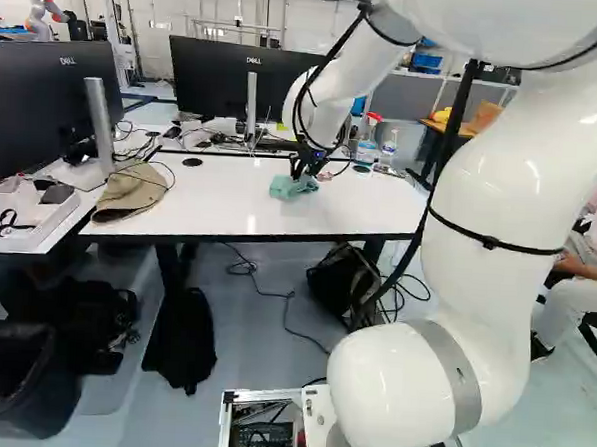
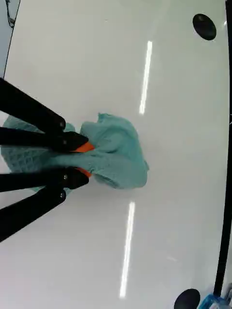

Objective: Clean the table with the green towel

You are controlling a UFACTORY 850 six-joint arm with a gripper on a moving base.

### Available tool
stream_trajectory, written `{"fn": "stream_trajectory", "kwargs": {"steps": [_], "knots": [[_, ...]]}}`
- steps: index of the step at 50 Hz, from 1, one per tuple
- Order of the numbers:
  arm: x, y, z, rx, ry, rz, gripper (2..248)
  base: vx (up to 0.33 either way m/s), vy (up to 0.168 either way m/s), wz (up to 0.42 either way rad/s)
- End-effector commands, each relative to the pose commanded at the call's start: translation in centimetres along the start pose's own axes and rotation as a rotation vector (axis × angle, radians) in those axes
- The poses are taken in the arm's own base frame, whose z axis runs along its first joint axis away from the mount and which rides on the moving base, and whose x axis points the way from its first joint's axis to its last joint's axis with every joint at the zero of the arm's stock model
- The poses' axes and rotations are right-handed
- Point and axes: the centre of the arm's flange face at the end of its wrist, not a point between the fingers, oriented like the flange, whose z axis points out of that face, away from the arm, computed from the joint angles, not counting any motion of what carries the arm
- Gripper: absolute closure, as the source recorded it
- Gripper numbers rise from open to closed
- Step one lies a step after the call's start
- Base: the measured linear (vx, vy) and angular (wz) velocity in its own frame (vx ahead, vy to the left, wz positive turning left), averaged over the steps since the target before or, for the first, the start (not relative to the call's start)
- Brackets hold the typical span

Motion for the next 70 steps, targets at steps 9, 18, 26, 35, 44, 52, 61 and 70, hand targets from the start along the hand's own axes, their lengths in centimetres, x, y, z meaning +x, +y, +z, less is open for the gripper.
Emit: {"fn": "stream_trajectory", "kwargs": {"steps": [9,18,26,35,44,52,61,70], "knots": [[0.0,0.0,0.0,0.000,0.000,0.000,199,0.000,0.000,0.000],[0.0,0.0,0.0,0.000,0.000,0.000,199,0.000,0.000,0.000],[0.0,0.0,0.0,0.000,0.000,0.000,199,0.000,0.000,0.000],[0.1,0.0,-0.5,0.000,0.009,0.000,199,0.000,0.000,0.000],[0.3,0.1,-1.7,-0.001,0.030,0.002,199,0.000,0.000,0.000],[0.0,1.0,-3.0,-0.011,0.048,0.017,199,0.000,0.000,0.000],[-0.1,2.5,-4.1,-0.027,0.065,0.042,199,0.000,0.000,0.000],[-0.2,4.1,-4.1,-0.045,0.065,0.068,199,0.000,0.000,0.000]]}}
